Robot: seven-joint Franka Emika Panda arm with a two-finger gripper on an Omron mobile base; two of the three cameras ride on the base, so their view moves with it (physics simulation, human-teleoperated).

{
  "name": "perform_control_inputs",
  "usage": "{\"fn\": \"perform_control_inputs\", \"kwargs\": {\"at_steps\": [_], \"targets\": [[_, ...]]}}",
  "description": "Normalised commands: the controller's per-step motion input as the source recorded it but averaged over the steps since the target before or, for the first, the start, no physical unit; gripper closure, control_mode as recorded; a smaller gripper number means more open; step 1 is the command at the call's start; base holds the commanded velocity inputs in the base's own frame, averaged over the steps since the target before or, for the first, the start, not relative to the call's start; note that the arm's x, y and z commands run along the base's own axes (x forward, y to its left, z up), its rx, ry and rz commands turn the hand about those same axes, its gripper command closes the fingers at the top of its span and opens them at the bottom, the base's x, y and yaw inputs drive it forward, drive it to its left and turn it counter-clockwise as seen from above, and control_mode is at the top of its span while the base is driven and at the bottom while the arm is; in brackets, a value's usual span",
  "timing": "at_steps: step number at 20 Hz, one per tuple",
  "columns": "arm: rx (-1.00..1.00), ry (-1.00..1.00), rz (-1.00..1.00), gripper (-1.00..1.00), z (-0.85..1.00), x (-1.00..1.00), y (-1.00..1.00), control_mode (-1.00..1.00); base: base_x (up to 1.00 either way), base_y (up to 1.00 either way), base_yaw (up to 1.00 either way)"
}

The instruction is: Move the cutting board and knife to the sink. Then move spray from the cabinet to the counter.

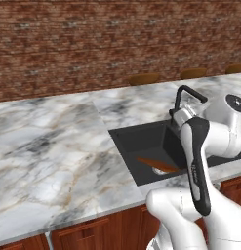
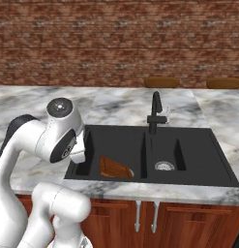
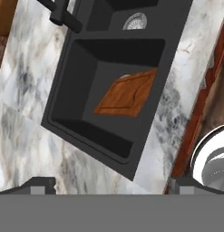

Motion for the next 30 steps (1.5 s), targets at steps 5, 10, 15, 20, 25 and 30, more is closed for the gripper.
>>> {"fn": "perform_control_inputs", "kwargs": {"at_steps": [5, 10, 15, 20, 25, 30], "targets": [[0.0, -0.02, 0.0, -1.0, 0.02, 0.0, 0.0, -1.0, 0.0, 0.0, 0.0], [0.0, -0.02, 0.05, -1.0, -0.01, -0.53, 0.0, 1.0, -0.4, 0.11, 0.13], [0.0, 0.0, 0.0, -1.0, 0.0, 0.0, 0.0, 1.0, -0.89, 0.65, 0.39], [0.0, 0.0, 0.0, -1.0, 0.0, 0.0, 0.0, 1.0, -0.11, 1.0, 0.31], [0.0, 0.0, 0.0, -1.0, 0.0, 0.0, 0.0, 1.0, 0.23, 1.0, 0.26], [0.0, 0.0, 0.0, -1.0, 0.0, 0.0, 0.0, 1.0, 0.29, 1.0, 0.28]]}}
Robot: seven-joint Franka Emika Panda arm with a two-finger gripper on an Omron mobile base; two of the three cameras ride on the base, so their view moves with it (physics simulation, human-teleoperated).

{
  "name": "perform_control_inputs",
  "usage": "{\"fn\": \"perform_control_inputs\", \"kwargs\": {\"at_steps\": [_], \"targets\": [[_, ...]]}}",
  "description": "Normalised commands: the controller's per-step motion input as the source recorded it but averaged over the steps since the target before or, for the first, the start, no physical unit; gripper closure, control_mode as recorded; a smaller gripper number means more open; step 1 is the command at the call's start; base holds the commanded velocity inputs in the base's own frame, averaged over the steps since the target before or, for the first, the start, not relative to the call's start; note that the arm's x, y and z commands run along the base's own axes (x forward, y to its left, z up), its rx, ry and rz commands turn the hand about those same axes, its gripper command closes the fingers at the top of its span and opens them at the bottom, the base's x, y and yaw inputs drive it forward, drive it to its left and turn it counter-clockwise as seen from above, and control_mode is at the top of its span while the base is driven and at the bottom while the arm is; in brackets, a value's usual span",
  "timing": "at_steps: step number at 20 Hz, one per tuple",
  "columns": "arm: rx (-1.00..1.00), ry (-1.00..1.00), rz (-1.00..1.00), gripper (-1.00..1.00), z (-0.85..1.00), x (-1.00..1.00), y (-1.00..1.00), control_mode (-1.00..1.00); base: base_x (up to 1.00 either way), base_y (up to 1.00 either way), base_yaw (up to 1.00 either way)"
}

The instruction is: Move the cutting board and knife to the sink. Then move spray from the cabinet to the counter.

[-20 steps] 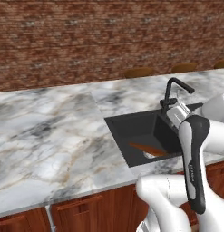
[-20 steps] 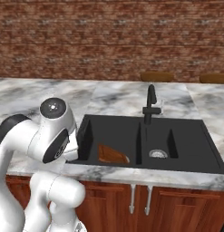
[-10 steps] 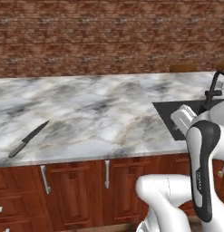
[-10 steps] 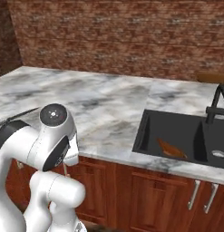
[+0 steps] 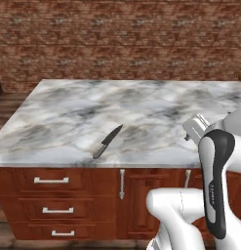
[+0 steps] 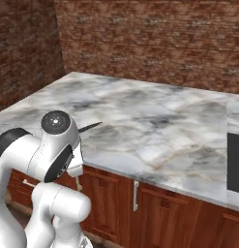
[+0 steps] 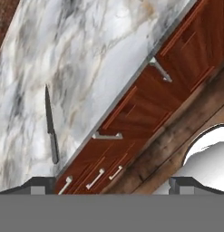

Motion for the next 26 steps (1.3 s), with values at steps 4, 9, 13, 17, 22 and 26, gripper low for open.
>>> {"fn": "perform_control_inputs", "kwargs": {"at_steps": [4, 9, 13, 17, 22, 26], "targets": [[0.0, 0.0, 0.0, -1.0, 0.0, 0.0, 0.0, 1.0, 0.25, 1.0, 0.27], [0.0, 0.0, 0.0, -1.0, 0.0, 0.0, 0.0, 1.0, 0.62, 0.82, 0.16], [0.0, 0.0, 0.0, -1.0, 0.0, 0.0, 0.0, 1.0, 0.61, 0.2, 0.0], [0.0, 0.0, 0.0, -1.0, 0.0, 0.0, 0.0, 1.0, 0.47, 0.0, -0.07], [0.0, 0.0, 0.0, -1.0, 0.0, 0.0, 0.0, 1.0, 0.01, -0.13, -0.14], [0.0, 0.0, 0.0, -1.0, 0.0, 0.0, 0.0, 1.0, -0.03, -0.27, -0.17]]}}
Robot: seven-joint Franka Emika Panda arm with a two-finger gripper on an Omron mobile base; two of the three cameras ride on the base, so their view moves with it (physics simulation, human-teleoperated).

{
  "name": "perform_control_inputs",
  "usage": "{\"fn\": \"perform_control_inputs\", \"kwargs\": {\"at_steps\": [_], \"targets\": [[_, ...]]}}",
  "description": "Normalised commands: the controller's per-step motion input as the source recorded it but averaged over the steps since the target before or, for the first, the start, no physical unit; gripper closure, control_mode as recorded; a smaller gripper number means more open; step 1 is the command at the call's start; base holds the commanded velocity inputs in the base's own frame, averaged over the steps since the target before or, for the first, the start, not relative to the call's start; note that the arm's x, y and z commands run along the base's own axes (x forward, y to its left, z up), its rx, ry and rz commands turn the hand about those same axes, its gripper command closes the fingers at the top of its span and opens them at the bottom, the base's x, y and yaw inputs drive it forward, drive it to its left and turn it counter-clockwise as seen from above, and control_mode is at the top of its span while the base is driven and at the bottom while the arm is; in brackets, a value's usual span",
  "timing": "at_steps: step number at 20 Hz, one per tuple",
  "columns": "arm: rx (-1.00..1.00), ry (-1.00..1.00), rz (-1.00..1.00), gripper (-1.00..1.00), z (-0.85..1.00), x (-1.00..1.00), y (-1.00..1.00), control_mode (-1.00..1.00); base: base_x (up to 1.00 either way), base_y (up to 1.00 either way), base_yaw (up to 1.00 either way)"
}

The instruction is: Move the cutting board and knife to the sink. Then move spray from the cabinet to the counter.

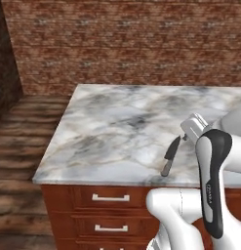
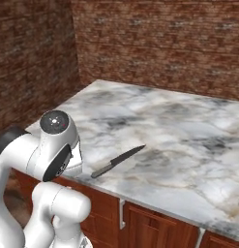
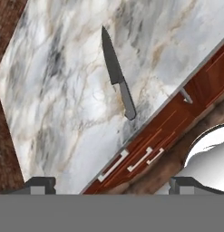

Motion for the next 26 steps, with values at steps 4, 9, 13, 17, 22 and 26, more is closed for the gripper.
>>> {"fn": "perform_control_inputs", "kwargs": {"at_steps": [4, 9, 13, 17, 22, 26], "targets": [[0.0, 0.0, 0.0, -1.0, 0.0, 0.0, 0.0, 1.0, 0.02, -0.14, -0.27], [0.0, 0.0, 0.0, -1.0, 0.0, 0.0, 0.0, 1.0, 0.43, 0.24, -0.2], [0.0, 0.0, 0.0, -1.0, 0.0, 0.0, 0.0, 1.0, 0.66, 0.75, -0.24], [0.0, 0.0, 0.0, -1.0, 0.0, 0.0, 0.0, 1.0, 0.48, 0.51, -0.21], [0.0, 0.0, 0.0, -1.0, 0.0, 0.0, 0.0, 1.0, 0.14, -0.15, 0.0], [-0.14, 0.31, 0.02, -1.0, 0.0, 0.12, -0.56, -1.0, 0.0, 0.0, 0.0]]}}
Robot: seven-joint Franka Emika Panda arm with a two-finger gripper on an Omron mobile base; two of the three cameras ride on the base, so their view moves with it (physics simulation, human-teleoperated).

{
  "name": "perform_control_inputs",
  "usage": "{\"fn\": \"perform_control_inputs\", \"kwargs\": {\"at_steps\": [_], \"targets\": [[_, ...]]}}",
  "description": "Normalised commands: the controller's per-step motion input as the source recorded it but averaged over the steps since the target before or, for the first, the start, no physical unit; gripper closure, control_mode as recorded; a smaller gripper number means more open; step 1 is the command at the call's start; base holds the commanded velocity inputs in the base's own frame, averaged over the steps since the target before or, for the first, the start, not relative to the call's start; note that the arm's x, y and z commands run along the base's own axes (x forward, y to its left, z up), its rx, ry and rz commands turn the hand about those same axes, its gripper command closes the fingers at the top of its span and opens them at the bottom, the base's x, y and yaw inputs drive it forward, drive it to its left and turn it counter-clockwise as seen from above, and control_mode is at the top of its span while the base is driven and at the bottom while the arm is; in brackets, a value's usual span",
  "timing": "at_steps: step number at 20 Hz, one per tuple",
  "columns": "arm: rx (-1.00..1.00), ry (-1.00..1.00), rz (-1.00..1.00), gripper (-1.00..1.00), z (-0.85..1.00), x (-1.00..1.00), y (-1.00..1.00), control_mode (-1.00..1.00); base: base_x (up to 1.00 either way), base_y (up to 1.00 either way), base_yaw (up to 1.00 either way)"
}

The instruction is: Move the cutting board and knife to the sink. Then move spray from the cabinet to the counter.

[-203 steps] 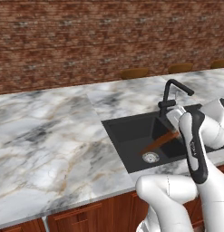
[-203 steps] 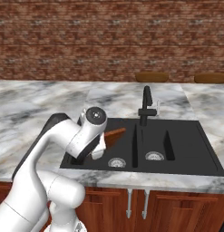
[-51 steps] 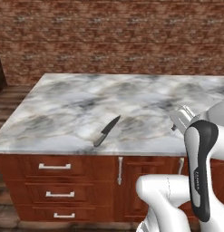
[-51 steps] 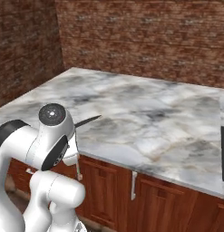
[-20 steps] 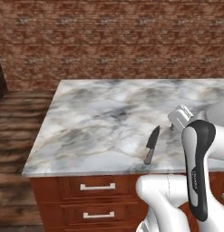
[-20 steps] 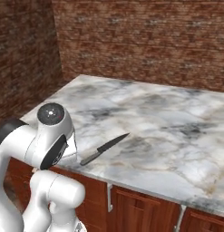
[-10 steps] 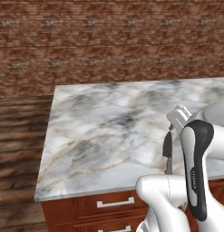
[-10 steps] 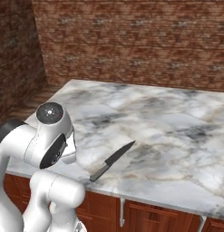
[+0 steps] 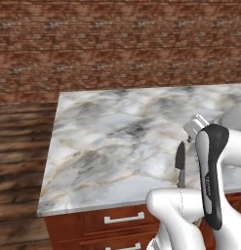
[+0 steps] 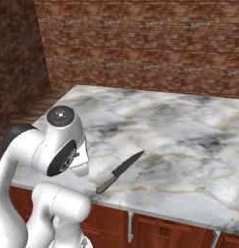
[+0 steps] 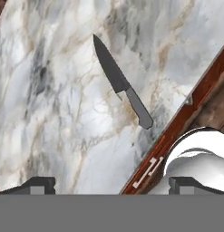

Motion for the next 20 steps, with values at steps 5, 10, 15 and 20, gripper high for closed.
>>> {"fn": "perform_control_inputs", "kwargs": {"at_steps": [5, 10, 15, 20], "targets": [[-0.17, 0.22, 0.25, -1.0, -0.13, 0.19, -0.25, -1.0, 0.0, 0.0, 0.0], [-0.16, 0.12, 0.24, -1.0, -0.28, 0.25, -0.08, -1.0, 0.0, 0.0, 0.0], [-0.04, 0.0, 0.31, -1.0, -0.4, 0.06, -0.1, -1.0, 0.0, 0.0, 0.0], [0.0, 0.0, 0.31, -1.0, -0.45, 0.0, -0.16, -1.0, 0.0, 0.0, 0.0]]}}
